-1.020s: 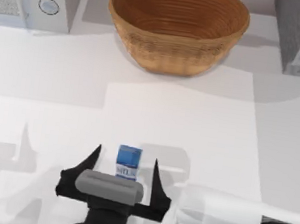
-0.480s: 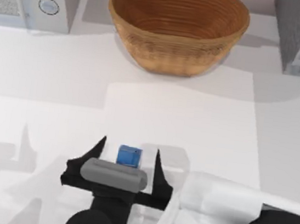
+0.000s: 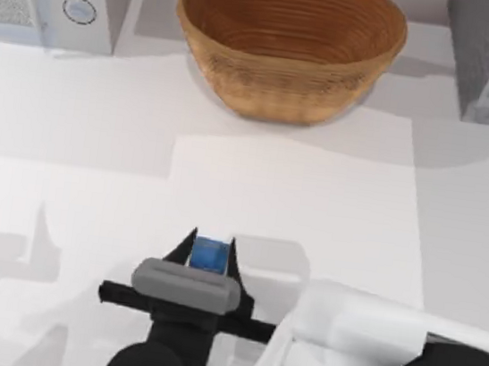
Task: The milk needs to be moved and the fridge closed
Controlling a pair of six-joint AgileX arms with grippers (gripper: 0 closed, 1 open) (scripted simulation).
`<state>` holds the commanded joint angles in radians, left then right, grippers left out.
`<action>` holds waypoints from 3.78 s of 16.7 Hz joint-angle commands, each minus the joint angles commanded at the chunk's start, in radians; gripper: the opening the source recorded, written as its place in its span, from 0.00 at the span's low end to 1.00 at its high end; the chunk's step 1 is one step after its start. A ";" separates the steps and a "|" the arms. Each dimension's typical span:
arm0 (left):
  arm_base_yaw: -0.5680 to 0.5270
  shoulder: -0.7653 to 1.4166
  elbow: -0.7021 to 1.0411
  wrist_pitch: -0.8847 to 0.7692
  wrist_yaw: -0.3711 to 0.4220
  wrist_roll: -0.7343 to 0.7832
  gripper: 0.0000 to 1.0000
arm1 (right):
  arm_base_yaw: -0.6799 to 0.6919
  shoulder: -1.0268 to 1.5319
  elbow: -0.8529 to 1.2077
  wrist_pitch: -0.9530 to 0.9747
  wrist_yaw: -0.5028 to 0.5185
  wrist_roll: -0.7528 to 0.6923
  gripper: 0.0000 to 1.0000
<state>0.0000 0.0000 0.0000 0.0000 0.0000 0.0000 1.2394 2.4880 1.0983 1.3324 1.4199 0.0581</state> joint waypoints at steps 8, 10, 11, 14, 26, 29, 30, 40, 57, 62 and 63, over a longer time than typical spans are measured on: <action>0.000 0.000 0.000 0.000 0.000 0.000 1.00 | 0.000 0.000 0.000 0.000 0.000 0.000 0.00; 0.000 0.000 0.000 0.000 0.000 0.000 1.00 | 0.000 0.000 0.000 0.000 0.000 0.000 0.00; 0.000 0.000 0.000 0.000 0.000 0.000 1.00 | 0.000 0.000 0.000 0.000 0.000 0.000 0.00; 0.000 0.000 0.000 0.000 0.000 0.000 1.00 | 0.002 -0.019 -0.007 -0.018 -0.001 0.003 0.00; 0.000 0.000 0.000 0.000 0.000 0.000 1.00 | -0.027 -0.131 -0.036 -0.084 -0.032 0.008 0.00; 0.000 0.000 0.000 0.000 0.000 0.000 1.00 | -0.140 -0.220 -0.088 -0.082 -0.154 -0.001 0.00; 0.000 0.000 0.000 0.000 0.000 0.000 1.00 | -0.194 -0.261 -0.114 -0.083 -0.216 -0.005 0.00; 0.000 0.000 0.000 0.000 0.000 0.000 1.00 | -0.934 -0.780 -0.512 -0.154 -1.077 -0.040 0.00; 0.000 0.000 0.000 0.000 0.000 0.000 1.00 | -1.268 -0.823 -0.547 -0.234 -1.431 -0.042 0.00; 0.000 0.000 0.000 0.000 0.000 0.000 1.00 | -1.320 -0.577 -0.298 -0.284 -1.494 -0.053 0.00; 0.000 0.000 0.000 0.000 0.000 0.000 1.00 | -1.328 -0.548 -0.259 -0.290 -1.509 -0.051 0.00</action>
<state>0.0000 0.0000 0.0000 0.0000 0.0000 0.0000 -0.0886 1.9397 0.8393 1.0423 -0.0894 0.0074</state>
